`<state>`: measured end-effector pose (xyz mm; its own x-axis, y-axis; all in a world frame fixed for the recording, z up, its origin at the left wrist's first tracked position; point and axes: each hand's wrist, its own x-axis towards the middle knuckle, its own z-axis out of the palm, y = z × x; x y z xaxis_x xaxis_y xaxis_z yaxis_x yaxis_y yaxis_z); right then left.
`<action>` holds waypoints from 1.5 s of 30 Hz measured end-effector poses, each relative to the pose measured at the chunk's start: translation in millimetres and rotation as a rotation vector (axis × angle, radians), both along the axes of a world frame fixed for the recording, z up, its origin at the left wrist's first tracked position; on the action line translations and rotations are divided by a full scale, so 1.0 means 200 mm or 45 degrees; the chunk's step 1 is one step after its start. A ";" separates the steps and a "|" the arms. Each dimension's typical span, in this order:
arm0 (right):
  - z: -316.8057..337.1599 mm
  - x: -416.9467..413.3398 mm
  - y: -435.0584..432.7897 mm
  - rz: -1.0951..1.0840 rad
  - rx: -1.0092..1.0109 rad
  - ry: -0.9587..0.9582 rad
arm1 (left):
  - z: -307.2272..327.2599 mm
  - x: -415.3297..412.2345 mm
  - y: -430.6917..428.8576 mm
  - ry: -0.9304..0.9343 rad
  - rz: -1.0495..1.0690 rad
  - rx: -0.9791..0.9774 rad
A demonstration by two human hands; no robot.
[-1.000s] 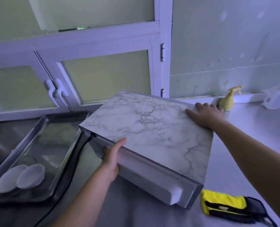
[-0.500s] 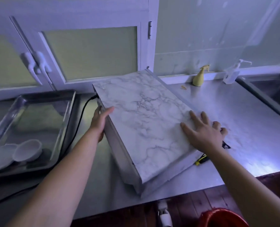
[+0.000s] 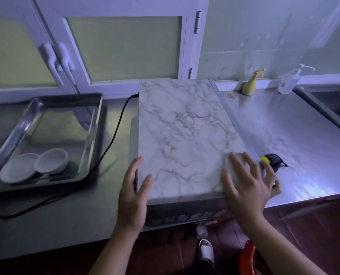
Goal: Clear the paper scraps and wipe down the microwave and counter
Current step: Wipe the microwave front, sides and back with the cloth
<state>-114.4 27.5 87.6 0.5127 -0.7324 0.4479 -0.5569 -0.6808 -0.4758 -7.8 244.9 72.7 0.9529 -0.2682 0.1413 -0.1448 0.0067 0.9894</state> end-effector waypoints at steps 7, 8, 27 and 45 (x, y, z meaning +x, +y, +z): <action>-0.14 0.06 -0.04 -0.053 -0.277 -0.455 | -0.05 0.00 -0.11 -0.117 0.418 -0.140; -0.17 0.07 -0.06 -0.039 -0.340 -0.496 | -0.07 0.01 -0.12 -0.132 0.433 -0.162; -0.10 0.98 -0.56 0.025 -0.207 -0.274 | 0.00 0.92 -0.61 -0.029 0.408 -0.160; -0.24 0.44 -0.83 0.494 0.166 -0.270 | 0.03 0.76 -0.69 -0.034 0.583 -0.015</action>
